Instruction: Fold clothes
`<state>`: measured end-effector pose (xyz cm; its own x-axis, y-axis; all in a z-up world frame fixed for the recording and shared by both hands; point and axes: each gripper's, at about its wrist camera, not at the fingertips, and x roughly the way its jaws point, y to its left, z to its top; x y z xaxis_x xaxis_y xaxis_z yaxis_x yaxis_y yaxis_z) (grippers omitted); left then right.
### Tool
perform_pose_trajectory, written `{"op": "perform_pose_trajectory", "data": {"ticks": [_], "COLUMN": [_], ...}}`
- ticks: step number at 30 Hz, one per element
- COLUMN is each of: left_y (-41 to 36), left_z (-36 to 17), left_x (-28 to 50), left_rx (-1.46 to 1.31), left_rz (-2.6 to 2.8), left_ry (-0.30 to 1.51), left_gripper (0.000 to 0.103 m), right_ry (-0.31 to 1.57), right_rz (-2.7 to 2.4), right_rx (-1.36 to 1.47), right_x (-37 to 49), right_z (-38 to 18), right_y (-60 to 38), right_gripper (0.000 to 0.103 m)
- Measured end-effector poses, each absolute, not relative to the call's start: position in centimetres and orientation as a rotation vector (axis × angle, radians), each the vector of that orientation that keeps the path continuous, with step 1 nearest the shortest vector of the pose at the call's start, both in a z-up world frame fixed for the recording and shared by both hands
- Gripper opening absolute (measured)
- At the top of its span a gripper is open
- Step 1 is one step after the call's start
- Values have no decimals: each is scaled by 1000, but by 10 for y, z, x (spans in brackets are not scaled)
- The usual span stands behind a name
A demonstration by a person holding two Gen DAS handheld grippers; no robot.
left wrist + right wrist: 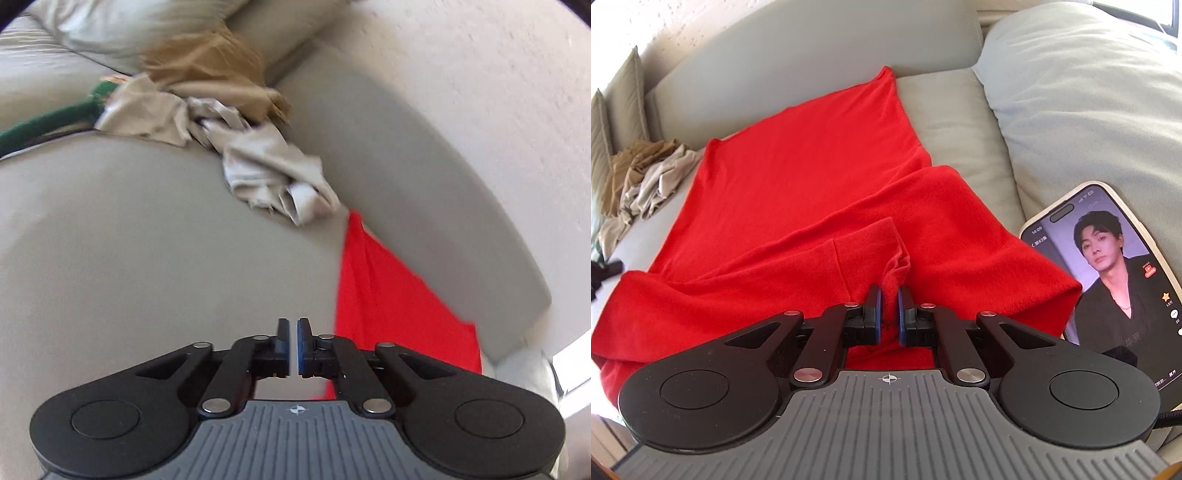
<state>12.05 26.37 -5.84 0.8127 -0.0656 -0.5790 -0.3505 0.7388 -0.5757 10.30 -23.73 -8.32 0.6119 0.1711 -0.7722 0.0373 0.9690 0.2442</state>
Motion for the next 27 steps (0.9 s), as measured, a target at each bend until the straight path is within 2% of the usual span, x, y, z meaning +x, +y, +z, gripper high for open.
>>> {"op": "perform_pose_trajectory", "data": {"ticks": [2,3,4,6,10,11,12,14,15,18,19,21,27], "left_y": [272,273,270,263,248,245,243,239,239,250,254,258,190], "left_z": [-57,-58,-59,-64,-71,-72,-72,-72,-70,-59,-56,-49,-39], "left_x": [114,113,114,113,116,119,122,127,125,105,98,85,56], "left_rx": [-757,-756,-737,-722,-692,-672,-652,-612,-609,-661,-678,-716,-582], "left_rz": [171,166,151,98,-2,0,2,6,25,146,186,227,4], "left_ry": [621,647,699,799,838,821,805,772,750,665,637,602,621], "left_gripper": [5,9,25,47,56,55,49,2,0,2,14,29,37], "right_ry": [913,913,914,914,916,918,921,929,934,946,947,947,907], "right_rz": [79,80,80,82,86,85,84,82,81,84,85,85,80], "right_rx": [252,256,262,273,284,288,292,301,305,325,333,346,324], "right_x": [103,103,103,103,103,104,105,106,107,109,109,110,106], "right_z": [-83,-84,-84,-85,-86,-86,-86,-86,-86,-87,-87,-88,-86], "right_y": [-238,-238,-239,-240,-242,-242,-242,-243,-243,-247,-248,-249,-246], "right_gripper": [9,9,9,9,9,9,9,9,8,8,8,8,8]}}
